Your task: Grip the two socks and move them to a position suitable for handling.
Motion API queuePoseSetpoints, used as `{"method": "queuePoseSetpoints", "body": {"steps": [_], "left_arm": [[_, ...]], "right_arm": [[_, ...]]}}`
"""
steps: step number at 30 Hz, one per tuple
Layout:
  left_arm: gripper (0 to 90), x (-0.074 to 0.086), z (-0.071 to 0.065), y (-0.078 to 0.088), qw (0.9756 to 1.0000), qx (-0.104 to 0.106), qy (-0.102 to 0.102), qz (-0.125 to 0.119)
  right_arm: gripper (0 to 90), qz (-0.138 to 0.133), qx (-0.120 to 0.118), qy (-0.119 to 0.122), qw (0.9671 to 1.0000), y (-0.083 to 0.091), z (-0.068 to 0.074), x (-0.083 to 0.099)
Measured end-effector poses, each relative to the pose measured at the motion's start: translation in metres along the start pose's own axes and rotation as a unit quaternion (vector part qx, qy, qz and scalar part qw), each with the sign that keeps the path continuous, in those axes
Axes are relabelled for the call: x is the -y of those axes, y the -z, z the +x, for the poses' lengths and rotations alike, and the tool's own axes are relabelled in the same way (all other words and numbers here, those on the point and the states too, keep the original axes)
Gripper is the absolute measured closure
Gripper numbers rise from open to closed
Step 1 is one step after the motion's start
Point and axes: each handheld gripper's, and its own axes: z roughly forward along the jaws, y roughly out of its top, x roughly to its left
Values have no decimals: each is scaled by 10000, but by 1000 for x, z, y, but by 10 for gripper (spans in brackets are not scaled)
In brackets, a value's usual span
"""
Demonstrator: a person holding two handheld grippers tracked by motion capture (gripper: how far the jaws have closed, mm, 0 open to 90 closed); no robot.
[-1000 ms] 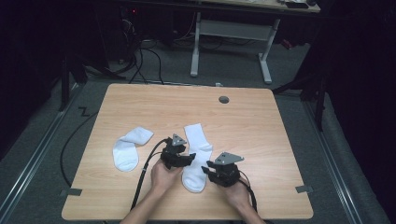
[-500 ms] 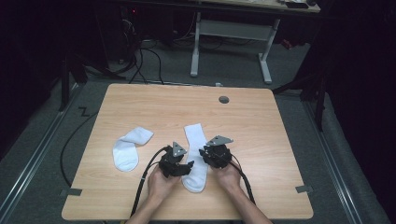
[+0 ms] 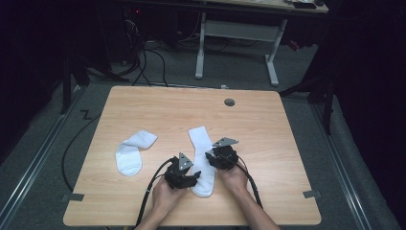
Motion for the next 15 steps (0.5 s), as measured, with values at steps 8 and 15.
{"method": "queuePoseSetpoints", "body": {"steps": [8,15], "left_arm": [[405,3,7,15,9996,-50,217,-192],[395,14,30,32,9982,-437,409,-55]], "right_arm": [[540,-81,-39,-32,10000,7,0,1],[514,-333,-87,-69,9994,27,-3,6]]}}
